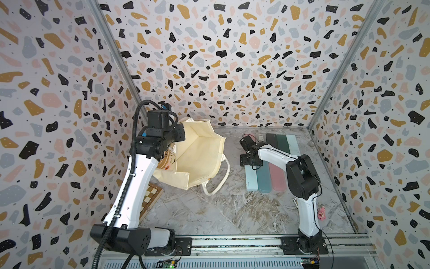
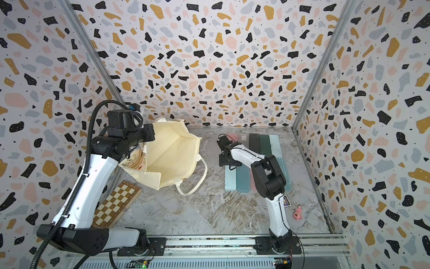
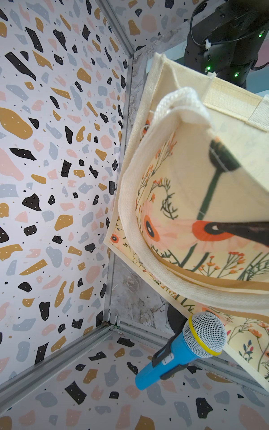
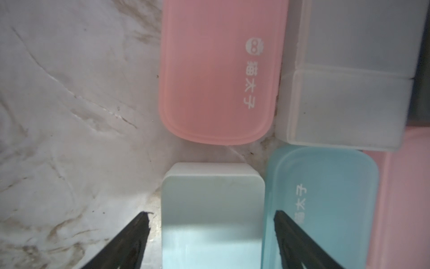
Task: Take out the pencil case from the canvas bag
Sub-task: Place the pencil case at the center of the board.
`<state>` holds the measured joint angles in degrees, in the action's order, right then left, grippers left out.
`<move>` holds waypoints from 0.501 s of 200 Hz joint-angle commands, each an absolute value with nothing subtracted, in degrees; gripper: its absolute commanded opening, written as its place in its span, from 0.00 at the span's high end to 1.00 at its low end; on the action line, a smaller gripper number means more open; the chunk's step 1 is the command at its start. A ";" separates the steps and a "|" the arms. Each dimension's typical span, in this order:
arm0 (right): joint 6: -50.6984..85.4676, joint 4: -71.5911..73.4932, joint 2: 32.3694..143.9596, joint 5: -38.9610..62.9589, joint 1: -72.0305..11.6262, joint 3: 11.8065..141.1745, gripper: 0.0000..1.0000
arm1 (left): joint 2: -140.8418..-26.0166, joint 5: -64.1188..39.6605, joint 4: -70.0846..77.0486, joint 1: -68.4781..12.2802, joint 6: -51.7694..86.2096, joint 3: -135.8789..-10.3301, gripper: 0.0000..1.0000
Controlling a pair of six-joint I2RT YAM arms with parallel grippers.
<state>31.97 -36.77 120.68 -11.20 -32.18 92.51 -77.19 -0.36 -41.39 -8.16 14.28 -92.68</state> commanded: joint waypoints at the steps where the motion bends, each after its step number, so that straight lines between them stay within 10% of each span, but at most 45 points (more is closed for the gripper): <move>1: 31.92 -37.30 115.85 -12.31 -32.18 93.51 0.15 | -76.73 -3.08 -35.45 -7.56 15.42 -92.60 1.00; 100: 33.90 -33.97 100.04 -13.09 -39.05 72.37 0.27 | -71.54 -12.25 -33.66 -7.65 20.42 -85.10 1.00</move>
